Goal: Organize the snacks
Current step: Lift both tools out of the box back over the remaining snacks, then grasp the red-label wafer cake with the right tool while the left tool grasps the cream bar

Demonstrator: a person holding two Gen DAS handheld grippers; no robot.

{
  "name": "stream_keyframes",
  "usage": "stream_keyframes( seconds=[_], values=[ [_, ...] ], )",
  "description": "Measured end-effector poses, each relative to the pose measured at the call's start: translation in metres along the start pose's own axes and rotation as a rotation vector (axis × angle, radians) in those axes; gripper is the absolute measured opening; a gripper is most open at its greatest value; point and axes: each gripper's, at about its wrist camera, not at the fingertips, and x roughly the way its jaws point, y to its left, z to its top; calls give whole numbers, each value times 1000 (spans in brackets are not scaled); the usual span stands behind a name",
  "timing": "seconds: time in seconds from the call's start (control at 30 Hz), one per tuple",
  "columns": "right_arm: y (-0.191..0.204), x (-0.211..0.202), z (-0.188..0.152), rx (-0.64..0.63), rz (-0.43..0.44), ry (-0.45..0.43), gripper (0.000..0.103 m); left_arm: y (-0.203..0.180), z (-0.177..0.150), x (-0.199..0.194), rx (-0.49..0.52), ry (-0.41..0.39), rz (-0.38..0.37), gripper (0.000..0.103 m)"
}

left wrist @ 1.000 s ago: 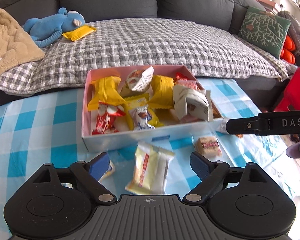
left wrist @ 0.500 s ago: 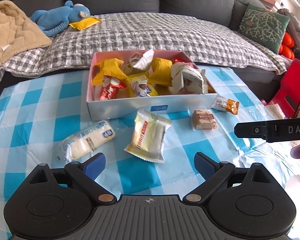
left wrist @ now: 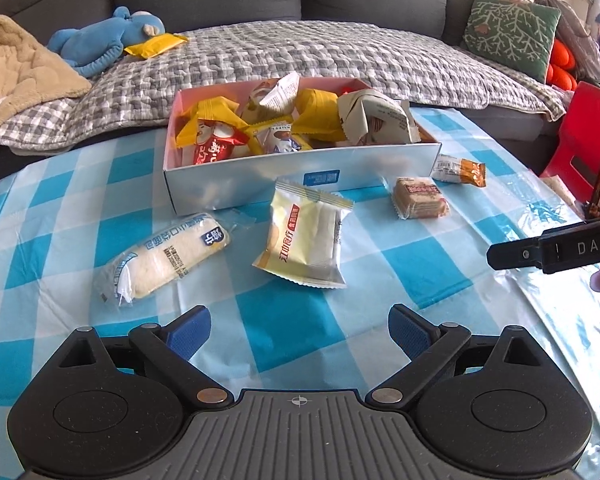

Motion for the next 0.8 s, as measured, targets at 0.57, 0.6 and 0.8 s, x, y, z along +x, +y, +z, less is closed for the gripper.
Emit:
stream_keyframes(
  seconds=[0.57,0.6,0.8],
  values=[
    [22,32,9,-177,-12,-73,103,-6,5,36,80,-54,-13,95],
    [23,34,11,-173,-11,-79,103,-6,6,37,81,-58,-15,94],
    [27,43,21,-168,-6,-95,100,-11,11,43,91,-78,-35,83]
  ],
)
